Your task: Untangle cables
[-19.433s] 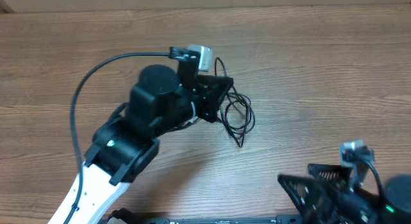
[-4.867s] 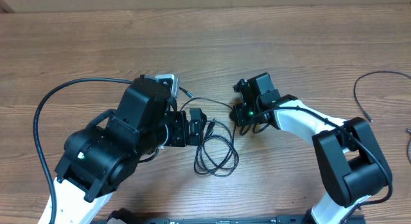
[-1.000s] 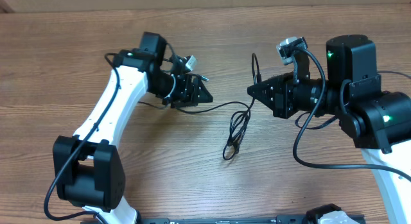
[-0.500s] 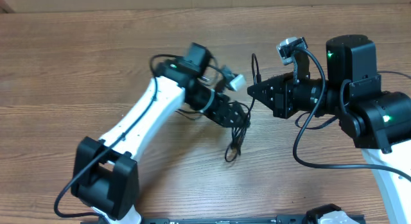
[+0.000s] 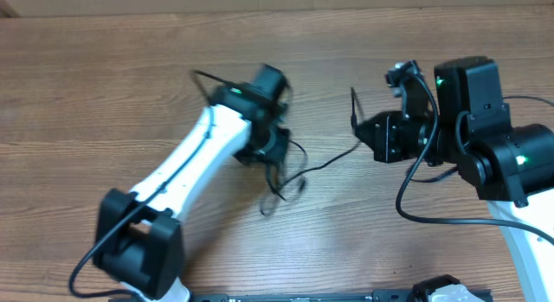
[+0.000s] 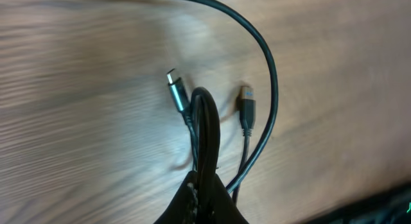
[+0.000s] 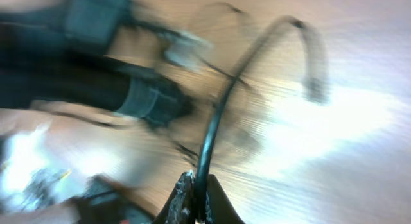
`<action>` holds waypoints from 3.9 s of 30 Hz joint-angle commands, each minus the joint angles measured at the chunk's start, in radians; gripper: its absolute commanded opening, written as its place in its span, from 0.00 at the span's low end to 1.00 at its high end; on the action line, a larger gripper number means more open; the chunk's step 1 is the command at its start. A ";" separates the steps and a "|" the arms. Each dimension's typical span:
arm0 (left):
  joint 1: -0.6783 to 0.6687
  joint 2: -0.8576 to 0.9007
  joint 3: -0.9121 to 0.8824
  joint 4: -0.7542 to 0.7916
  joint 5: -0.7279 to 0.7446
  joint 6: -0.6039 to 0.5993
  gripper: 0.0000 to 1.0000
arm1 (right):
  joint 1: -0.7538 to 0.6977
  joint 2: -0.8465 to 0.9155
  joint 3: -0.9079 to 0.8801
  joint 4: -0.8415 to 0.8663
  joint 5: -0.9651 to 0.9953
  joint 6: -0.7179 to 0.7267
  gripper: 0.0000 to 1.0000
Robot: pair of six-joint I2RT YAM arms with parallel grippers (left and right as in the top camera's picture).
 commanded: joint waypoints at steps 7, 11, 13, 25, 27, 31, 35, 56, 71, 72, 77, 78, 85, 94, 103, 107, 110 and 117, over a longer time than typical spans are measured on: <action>0.299 -0.271 0.023 0.003 0.200 0.024 0.04 | 0.001 0.003 0.016 -0.213 0.644 0.496 0.04; 0.424 -0.372 0.023 -0.012 0.343 0.127 0.04 | 0.001 0.014 0.016 -0.231 0.740 0.599 0.04; 0.486 -0.418 0.023 -0.021 0.354 0.142 0.04 | 0.001 0.021 0.016 -0.230 0.743 0.611 0.04; 0.883 -0.600 0.023 -0.031 0.485 0.144 0.04 | -0.025 0.105 -0.021 -0.261 0.888 0.655 0.04; 0.942 -0.611 0.023 -0.032 0.494 0.135 0.04 | -0.047 0.108 -0.053 -0.257 0.916 0.689 0.04; 1.050 -0.615 0.023 -0.035 0.566 0.114 0.04 | -0.121 0.109 -0.146 -0.220 0.922 0.757 0.04; 1.102 -0.614 0.023 -0.035 0.679 0.124 0.04 | -0.191 0.110 -0.222 -0.139 0.885 0.754 0.04; 0.663 -0.595 0.023 -0.095 1.027 0.727 0.04 | -0.124 0.110 -0.279 0.156 -0.690 -0.337 0.41; 0.517 -0.529 0.023 -0.089 1.064 0.685 0.10 | 0.124 0.110 -0.279 0.342 -0.705 -0.176 0.40; 0.517 -0.526 0.023 -0.088 1.063 0.670 0.13 | 0.141 0.110 -0.279 0.359 -0.705 -0.194 0.40; 0.517 -0.511 0.023 -0.058 1.063 0.500 0.04 | 0.219 0.110 -0.279 0.388 -0.705 -0.409 0.44; 0.517 -0.509 0.023 -0.049 1.063 0.464 0.04 | 0.240 0.110 -0.279 0.398 -0.705 -0.445 0.46; 0.517 -0.500 0.023 -0.039 0.889 0.381 0.09 | 0.323 0.110 -0.279 0.436 -0.482 -0.396 0.75; 0.501 -0.496 0.019 -0.296 0.362 0.160 0.54 | 0.277 0.059 -0.279 0.404 -0.209 -0.145 1.00; 0.419 -0.496 -0.091 -0.440 -0.012 -0.087 0.92 | 0.235 -0.114 -0.279 0.317 -0.083 -0.092 1.00; 0.389 -0.496 -0.184 -0.437 -0.106 -0.192 0.97 | 0.235 -0.171 -0.279 0.243 -0.023 -0.092 1.00; 0.380 -0.496 -0.250 -0.437 -0.190 -0.277 1.00 | 0.235 -0.200 -0.279 0.205 0.015 -0.067 1.00; 0.379 -0.496 -0.358 -0.402 -0.249 -0.313 0.93 | 0.235 -0.217 -0.279 0.191 0.031 -0.063 1.00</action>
